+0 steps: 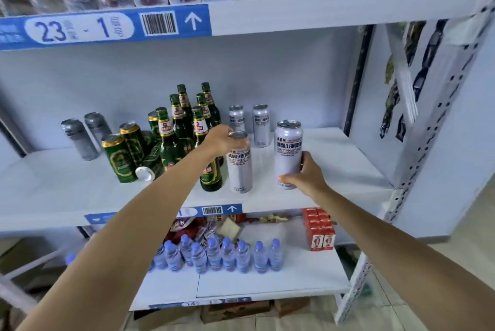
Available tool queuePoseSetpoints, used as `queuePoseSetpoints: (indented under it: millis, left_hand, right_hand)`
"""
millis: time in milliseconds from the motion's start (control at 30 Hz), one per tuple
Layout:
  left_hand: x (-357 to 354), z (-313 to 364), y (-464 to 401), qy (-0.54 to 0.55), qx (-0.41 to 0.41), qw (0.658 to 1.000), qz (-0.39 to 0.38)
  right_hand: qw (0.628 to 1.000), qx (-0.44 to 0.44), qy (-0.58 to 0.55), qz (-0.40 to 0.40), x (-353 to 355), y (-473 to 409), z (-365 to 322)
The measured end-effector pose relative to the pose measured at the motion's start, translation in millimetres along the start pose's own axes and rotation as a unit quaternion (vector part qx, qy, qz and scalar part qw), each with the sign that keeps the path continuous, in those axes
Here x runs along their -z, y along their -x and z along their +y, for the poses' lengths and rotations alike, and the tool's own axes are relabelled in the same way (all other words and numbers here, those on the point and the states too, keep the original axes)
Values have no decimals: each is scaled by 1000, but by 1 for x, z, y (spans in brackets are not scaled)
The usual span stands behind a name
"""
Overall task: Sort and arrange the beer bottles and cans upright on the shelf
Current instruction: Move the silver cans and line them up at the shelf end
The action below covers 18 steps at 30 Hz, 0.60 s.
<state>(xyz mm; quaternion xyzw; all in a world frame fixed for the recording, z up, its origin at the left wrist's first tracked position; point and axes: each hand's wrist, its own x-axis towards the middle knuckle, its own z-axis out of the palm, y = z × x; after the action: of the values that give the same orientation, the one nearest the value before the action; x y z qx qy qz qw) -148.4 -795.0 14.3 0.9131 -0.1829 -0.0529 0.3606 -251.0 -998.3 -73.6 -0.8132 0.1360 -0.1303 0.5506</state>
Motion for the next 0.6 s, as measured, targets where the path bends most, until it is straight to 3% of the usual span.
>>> queuePoseSetpoints:
  millis: [333,600]
  left_hand:
    - [-25,-22,-124,-30,51,998,10]
    - [-27,-31,-169,-53,67,996,27]
  right_hand:
    - [999,-21,41,9,-46,-135,25]
    - [998,-27,51,-13,-64,-191,39]
